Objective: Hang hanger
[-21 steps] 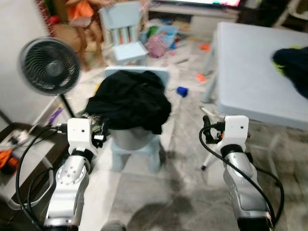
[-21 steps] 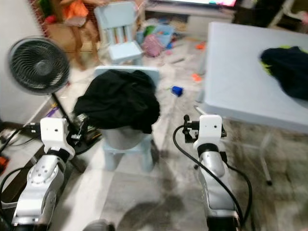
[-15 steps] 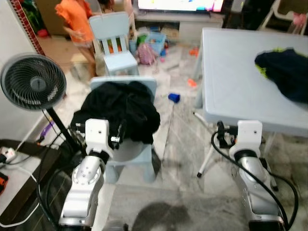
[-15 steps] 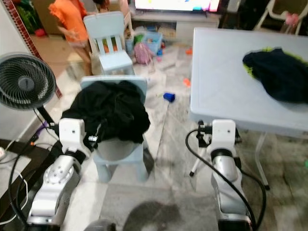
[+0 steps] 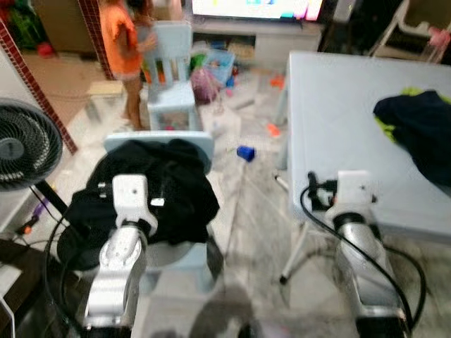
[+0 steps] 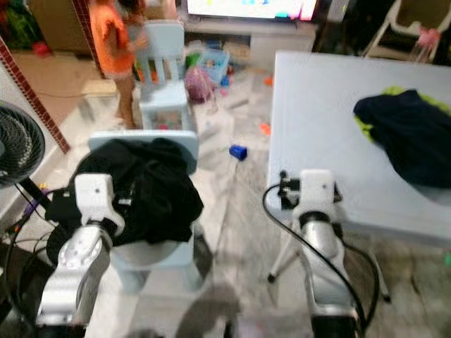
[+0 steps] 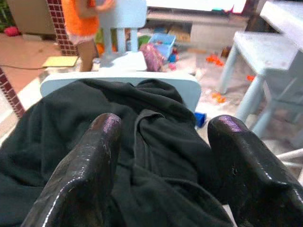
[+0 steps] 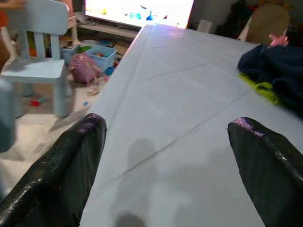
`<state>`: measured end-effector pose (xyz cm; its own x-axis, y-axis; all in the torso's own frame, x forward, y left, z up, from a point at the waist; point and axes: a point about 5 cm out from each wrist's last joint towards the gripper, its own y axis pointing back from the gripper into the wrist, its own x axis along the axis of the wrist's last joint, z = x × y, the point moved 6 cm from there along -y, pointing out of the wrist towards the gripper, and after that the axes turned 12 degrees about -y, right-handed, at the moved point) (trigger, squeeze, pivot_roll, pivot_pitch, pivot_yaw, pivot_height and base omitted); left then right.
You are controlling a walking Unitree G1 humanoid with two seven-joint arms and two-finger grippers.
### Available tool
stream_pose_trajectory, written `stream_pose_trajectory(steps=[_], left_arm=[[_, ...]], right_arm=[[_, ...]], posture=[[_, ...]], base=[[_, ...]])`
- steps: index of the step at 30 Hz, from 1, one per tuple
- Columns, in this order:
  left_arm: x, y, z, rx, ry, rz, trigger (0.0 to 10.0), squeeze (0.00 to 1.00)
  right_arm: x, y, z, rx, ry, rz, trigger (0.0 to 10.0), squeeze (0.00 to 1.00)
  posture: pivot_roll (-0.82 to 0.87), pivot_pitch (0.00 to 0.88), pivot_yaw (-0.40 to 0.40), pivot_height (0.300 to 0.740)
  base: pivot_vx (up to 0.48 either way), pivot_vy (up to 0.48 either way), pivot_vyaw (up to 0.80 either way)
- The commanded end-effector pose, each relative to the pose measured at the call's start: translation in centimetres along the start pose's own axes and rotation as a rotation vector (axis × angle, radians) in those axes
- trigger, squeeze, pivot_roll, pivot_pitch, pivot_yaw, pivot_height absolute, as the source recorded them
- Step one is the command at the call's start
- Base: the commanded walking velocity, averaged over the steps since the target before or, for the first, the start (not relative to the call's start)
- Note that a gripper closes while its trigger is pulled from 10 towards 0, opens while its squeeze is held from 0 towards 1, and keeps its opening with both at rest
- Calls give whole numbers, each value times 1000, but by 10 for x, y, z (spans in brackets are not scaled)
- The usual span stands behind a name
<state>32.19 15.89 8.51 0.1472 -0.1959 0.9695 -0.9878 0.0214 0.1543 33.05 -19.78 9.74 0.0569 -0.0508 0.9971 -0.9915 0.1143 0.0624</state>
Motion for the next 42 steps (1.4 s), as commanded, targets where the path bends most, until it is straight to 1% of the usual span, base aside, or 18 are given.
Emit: stream_pose_trajectory(steps=[1,9,14,15,16,17,19,21,23,24,26,28,32,34,39,40,41,42], left_arm=[[-9,-1,-21,58,-41,-51,10000,0],[-26,-2,-23,26,-80,-143,10000,0],[-45,-1,-11,-97,-150,-232,10000,0],[-47,0,-9,-112,-157,-238,10000,0],[-50,0,-3,-170,-178,-245,10000,0],[-50,0,-3,-170,-178,-245,10000,0],[-54,2,1,-218,-234,-247,10000,0],[-59,3,8,-284,-250,-264,10000,0],[-62,4,10,-303,-254,-270,10000,0],[-65,3,13,-329,-291,-271,10000,0],[-68,1,15,-347,-327,-267,10000,0],[-71,-7,13,-342,-323,-271,10000,0],[-71,-13,11,-334,-324,-260,10000,0],[-70,-22,10,-319,-319,-250,10000,0],[-68,-35,17,-341,-378,-233,10000,0],[-70,-37,18,-344,-385,-238,1647,0],[-72,-39,16,-341,-386,-244,0,0],[-75,-40,14,-338,-394,-257,0,0]], right_arm=[[1,0,-6,10,-12,4,10000,0],[1,-1,-6,18,-10,2,10000,0],[2,-3,-9,28,-12,3,10000,0],[2,-3,-9,29,-11,3,10000,0],[3,-2,-9,32,-9,3,10000,0],[3,-2,-9,32,-9,3,10000,0],[3,-1,-8,36,-3,0,10000,0],[4,0,-7,41,1,-3,10000,0],[4,1,-6,44,4,-5,10000,0],[3,1,-5,45,8,-9,10000,0],[3,1,-7,55,13,-15,10000,0],[4,1,-12,81,23,-16,10000,0],[7,1,-15,90,29,-10,10000,0],[9,0,-16,96,30,-9,10000,0],[10,1,-17,102,31,-8,10000,0],[10,1,-18,103,31,-9,10000,0],[11,2,-18,105,32,-9,10000,0],[11,2,-19,106,32,-9,10000,0]], posture=[[35,47,-36,740],[43,51,-48,740],[44,54,-59,740],[42,55,-61,740],[39,58,-64,740],[39,58,-64,740],[33,62,-68,740],[24,72,-75,740],[22,75,-80,740],[19,80,-84,740],[17,86,-93,740],[11,94,-101,740],[-2,101,-108,740],[-9,104,-108,740],[-29,111,-104,740],[-29,111,-104,740],[-38,112,-102,740],[-43,112,-101,740]], base=[[0,0,0],[0,0,0],[0,0,0],[0,0,0],[0,0,0],[0,0,0],[0,0,0],[0,0,0],[0,0,0],[0,0,0],[0,0,0],[0,0,0],[0,0,0],[0,0,0],[0,0,0],[0,0,0],[0,0,0],[0,0,0]])
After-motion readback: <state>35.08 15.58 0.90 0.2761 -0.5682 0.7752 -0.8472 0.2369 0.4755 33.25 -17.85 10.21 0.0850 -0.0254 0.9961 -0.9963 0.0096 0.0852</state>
